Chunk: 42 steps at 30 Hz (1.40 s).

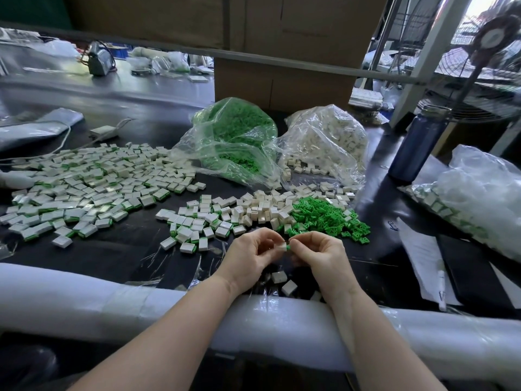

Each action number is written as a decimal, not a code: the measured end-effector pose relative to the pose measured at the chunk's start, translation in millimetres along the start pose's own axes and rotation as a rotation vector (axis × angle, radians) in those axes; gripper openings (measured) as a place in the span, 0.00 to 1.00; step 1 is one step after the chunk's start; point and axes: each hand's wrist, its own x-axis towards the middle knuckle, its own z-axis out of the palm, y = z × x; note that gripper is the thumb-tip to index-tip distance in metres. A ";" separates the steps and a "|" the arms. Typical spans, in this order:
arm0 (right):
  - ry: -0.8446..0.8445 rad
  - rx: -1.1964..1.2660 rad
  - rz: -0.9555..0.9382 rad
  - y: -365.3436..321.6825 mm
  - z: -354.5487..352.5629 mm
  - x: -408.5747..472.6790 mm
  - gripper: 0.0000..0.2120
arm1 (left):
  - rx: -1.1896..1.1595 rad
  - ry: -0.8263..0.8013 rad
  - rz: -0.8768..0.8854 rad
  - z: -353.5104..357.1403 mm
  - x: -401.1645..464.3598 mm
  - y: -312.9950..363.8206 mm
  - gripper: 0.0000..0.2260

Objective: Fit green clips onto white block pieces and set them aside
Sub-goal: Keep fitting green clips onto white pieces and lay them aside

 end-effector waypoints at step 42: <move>-0.082 -0.194 0.043 0.7 2.3 0.9 0.10 | 0.297 -0.076 0.003 -1.2 -1.3 -0.7 0.07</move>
